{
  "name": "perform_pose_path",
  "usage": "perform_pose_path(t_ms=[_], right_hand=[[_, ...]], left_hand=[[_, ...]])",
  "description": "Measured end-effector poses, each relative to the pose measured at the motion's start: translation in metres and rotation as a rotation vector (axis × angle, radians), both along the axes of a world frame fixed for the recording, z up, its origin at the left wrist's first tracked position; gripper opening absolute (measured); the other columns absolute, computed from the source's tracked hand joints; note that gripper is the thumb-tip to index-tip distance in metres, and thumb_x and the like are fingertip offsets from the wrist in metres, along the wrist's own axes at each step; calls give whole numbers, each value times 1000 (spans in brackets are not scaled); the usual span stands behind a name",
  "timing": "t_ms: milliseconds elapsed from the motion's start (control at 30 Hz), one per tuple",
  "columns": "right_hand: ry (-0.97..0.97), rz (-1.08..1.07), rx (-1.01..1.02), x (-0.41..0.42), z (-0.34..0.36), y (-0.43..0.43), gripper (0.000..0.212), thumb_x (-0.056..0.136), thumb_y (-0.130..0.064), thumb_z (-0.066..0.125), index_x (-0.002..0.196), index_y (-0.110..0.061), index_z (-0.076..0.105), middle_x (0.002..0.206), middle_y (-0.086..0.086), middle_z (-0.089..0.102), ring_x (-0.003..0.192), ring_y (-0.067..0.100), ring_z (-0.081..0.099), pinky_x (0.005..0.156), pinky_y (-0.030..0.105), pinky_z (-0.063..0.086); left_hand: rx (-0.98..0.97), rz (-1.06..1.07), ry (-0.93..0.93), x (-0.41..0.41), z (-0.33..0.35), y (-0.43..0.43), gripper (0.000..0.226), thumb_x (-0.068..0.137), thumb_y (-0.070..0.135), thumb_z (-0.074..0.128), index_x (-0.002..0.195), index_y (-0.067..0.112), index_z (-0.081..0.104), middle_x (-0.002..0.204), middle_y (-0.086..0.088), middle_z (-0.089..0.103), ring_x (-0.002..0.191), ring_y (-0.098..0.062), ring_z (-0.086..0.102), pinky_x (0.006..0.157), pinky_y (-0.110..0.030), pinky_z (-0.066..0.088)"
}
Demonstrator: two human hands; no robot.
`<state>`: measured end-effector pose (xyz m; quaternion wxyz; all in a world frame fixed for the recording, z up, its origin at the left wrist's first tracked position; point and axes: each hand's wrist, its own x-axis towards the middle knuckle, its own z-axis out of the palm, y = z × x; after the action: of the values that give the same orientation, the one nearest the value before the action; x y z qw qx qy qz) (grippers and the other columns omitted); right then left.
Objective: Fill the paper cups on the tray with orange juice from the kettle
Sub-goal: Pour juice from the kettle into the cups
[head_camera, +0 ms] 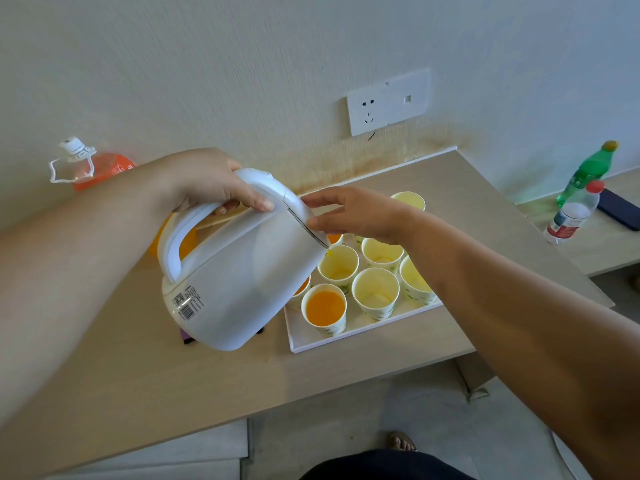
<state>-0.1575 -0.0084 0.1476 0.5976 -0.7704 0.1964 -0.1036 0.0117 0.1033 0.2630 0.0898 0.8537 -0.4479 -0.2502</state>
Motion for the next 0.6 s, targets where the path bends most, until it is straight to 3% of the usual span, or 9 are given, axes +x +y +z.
perform_pose_path(t_ms=[167,333,600], right_hand=[[1,8,17,1,-2,0,48,88,-21,66,134,-20,52,131,-1,56,108,8,60,84,18,53],[-4,10,49,2,-3,0,52,88,-19,66,136,-19,47,126,-5,56,106,7,60,85,20,53],[2,31,5,2,-4,-1,58,87,-26,68,140,-22,46,131,-3,56,109,8,60,85,21,53]], left_hand=[[28,-16,-20,1,1,0,47,52,44,88,78,11,66,50,-1,54,49,-18,49,63,-30,39],[19,-21,-55,-2,4,1,34,63,40,84,71,14,63,50,0,54,49,-18,49,61,-28,39],[36,-39,-89,-6,9,1,33,64,39,84,70,14,62,49,1,54,50,-19,50,62,-29,40]])
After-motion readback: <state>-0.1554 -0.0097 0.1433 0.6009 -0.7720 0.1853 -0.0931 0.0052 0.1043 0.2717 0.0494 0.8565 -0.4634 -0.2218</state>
